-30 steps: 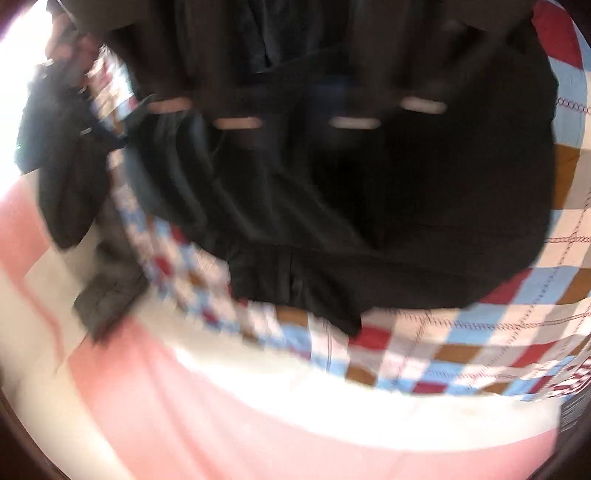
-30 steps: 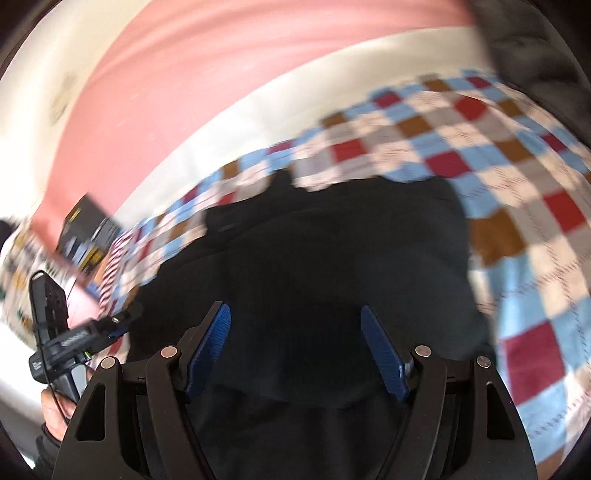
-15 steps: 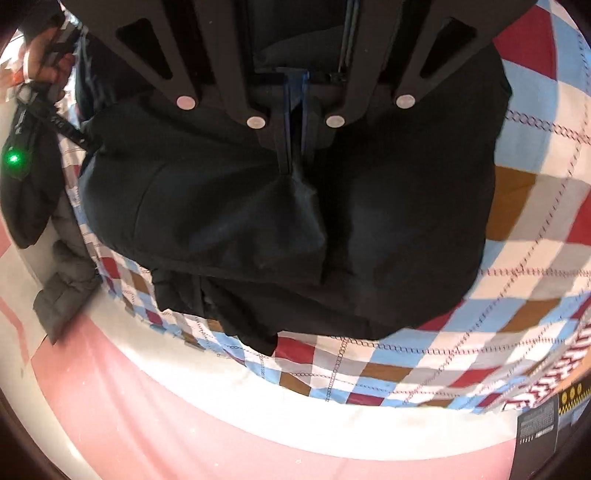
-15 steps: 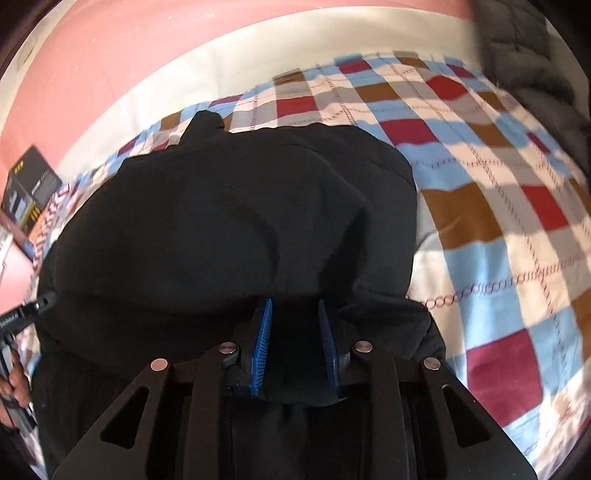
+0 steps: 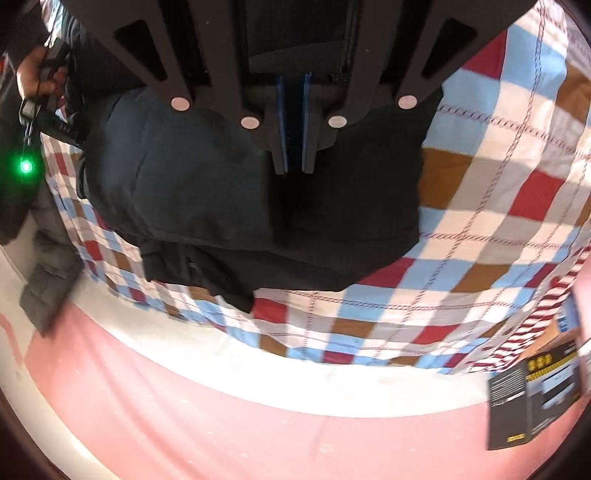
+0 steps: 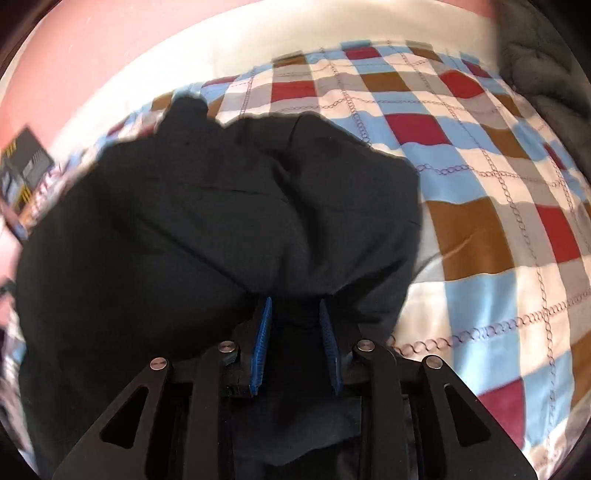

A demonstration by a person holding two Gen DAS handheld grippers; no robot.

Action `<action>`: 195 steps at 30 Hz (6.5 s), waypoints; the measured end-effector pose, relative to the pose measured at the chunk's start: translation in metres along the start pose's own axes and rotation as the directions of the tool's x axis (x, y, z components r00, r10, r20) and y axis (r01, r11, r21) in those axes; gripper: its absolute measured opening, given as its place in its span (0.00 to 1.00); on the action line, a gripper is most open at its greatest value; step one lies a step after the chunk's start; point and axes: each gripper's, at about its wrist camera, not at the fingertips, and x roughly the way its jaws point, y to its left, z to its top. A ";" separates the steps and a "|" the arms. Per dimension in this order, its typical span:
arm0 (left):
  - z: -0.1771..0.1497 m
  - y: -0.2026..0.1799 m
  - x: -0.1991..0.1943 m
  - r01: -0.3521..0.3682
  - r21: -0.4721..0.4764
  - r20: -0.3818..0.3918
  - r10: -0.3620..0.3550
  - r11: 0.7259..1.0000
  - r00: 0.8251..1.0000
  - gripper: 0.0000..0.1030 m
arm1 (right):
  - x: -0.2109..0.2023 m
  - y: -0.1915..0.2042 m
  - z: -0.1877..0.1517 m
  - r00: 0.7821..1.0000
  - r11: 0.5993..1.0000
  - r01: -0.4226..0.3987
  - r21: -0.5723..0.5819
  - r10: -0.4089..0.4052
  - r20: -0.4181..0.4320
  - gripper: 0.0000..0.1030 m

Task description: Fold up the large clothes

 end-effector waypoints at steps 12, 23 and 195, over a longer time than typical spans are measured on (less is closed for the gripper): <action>0.038 -0.066 0.085 -0.072 0.178 -0.044 0.081 0.981 0.996 0.12 | -0.035 0.010 0.047 0.987 0.996 -0.067 0.053 0.058 0.151 0.28; 0.026 -0.044 0.108 -0.089 0.139 -0.055 0.098 0.986 0.994 0.03 | 0.000 0.014 0.044 0.999 0.999 0.021 0.029 -0.023 0.040 0.28; 0.065 0.062 -0.090 0.272 -0.278 0.074 -0.262 0.921 0.962 0.14 | -0.165 -0.041 0.042 0.878 0.785 -0.476 0.398 0.447 0.169 0.24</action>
